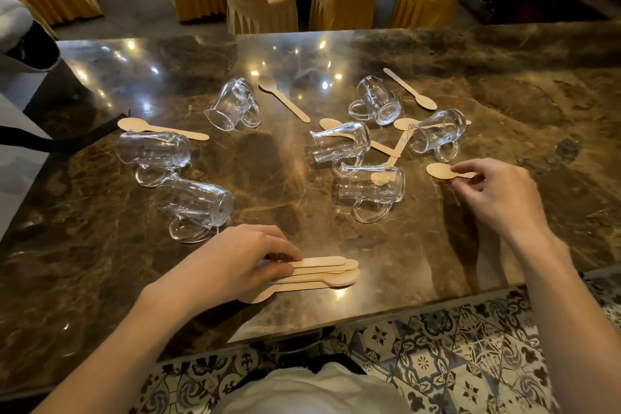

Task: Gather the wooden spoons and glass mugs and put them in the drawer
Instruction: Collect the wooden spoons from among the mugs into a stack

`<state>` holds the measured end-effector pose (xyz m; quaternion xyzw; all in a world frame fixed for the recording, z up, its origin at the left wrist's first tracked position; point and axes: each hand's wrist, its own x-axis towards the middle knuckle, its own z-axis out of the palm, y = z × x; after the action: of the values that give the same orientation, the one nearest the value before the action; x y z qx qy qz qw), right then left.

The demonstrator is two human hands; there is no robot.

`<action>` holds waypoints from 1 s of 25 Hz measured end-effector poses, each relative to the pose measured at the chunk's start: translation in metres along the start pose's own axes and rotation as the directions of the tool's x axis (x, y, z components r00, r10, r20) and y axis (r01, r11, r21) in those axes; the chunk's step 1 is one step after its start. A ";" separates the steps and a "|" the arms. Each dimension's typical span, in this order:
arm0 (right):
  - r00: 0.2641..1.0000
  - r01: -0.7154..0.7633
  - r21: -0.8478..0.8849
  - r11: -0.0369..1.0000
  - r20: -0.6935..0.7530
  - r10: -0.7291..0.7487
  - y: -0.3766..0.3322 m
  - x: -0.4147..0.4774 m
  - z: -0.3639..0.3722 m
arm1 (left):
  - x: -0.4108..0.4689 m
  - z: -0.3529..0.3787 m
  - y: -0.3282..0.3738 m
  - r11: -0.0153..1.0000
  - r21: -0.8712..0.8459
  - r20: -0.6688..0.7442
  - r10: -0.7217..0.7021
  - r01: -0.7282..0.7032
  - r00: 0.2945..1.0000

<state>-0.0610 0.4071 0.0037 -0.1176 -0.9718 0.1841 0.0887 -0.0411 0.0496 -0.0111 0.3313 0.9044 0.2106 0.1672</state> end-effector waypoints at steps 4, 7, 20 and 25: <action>0.998 -0.069 -0.127 0.989 0.001 0.070 0.021 0.021 0.004 | 0.001 -0.012 0.005 0.999 -0.034 0.033 0.032 -0.030 0.999; 0.994 -0.088 -0.139 0.986 0.049 0.095 0.026 0.030 0.006 | -0.001 -0.049 0.001 0.993 -0.113 -0.069 0.035 -0.043 0.997; 0.990 0.016 -0.087 0.996 0.143 -0.004 0.034 0.042 0.006 | 0.032 -0.168 -0.187 0.779 0.310 -0.216 -0.500 0.545 0.839; 0.987 0.080 -0.171 0.982 0.151 -0.054 0.029 0.041 0.008 | 0.042 -0.158 -0.205 0.785 0.305 -0.163 -0.515 0.539 0.841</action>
<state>-0.0965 0.4416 -0.0091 -0.0783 -0.9916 0.1021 0.0126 -0.2494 -0.1069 0.0168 0.0815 0.9884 0.0080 0.1275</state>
